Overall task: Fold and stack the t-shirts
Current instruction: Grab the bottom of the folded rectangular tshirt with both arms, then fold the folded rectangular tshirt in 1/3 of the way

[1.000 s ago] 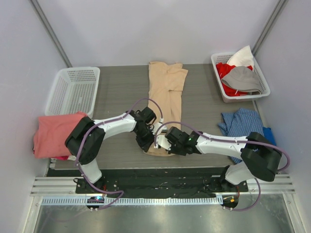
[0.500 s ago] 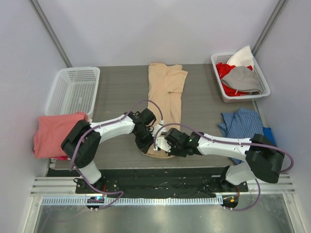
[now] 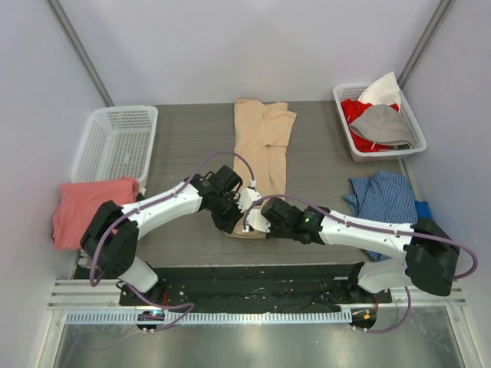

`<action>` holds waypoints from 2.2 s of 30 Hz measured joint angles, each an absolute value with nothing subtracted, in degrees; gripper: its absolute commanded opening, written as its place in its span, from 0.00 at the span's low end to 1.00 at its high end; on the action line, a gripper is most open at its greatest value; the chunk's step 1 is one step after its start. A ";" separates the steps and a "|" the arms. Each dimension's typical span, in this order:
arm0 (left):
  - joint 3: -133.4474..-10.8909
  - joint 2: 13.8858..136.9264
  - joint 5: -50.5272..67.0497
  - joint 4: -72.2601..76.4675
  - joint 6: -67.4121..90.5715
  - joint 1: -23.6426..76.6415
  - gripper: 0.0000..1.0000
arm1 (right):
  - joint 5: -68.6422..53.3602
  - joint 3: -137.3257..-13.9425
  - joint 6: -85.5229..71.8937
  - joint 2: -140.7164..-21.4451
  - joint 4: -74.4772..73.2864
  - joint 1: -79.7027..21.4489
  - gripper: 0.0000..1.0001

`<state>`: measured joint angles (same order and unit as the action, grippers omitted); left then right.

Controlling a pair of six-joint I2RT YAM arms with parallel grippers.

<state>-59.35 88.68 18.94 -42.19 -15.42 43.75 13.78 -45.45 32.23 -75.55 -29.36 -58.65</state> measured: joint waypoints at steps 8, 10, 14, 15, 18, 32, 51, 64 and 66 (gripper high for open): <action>-61.32 87.72 15.84 -42.11 -15.42 43.72 0.00 | 18.15 -46.76 34.20 -74.87 -29.47 -58.41 0.01; -61.91 87.70 15.25 -42.06 -15.44 43.59 0.00 | 18.83 -47.07 34.57 -74.87 -29.45 -58.13 0.01; -63.26 87.68 14.68 -41.85 -15.44 42.81 0.00 | 20.21 -47.99 35.64 -74.85 -29.12 -56.97 0.01; -63.64 87.68 14.50 -41.78 -15.44 42.59 0.00 | 20.49 -48.27 35.92 -74.85 -29.10 -56.66 0.01; -64.86 87.68 13.89 -41.41 -15.44 41.85 0.00 | 21.45 -49.12 36.51 -74.63 -28.67 -55.44 0.01; -74.63 91.68 11.03 -39.20 -17.21 37.32 0.00 | 25.56 -53.91 40.42 -76.49 -23.09 -48.29 0.01; -95.13 115.11 10.50 -36.05 -20.60 29.80 0.00 | 22.33 -64.58 47.29 -94.48 -14.06 -36.36 0.01; -104.51 123.70 8.97 -36.14 -21.96 27.62 0.00 | 21.23 -72.27 49.36 -106.19 -11.07 -33.12 0.01; -105.71 125.16 8.58 -36.12 -22.00 27.51 0.00 | 21.21 -73.25 49.41 -107.77 -10.66 -33.01 0.01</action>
<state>-105.71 125.16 8.58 -36.12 -22.00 27.51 21.21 -73.25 49.41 -107.77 -10.66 -33.01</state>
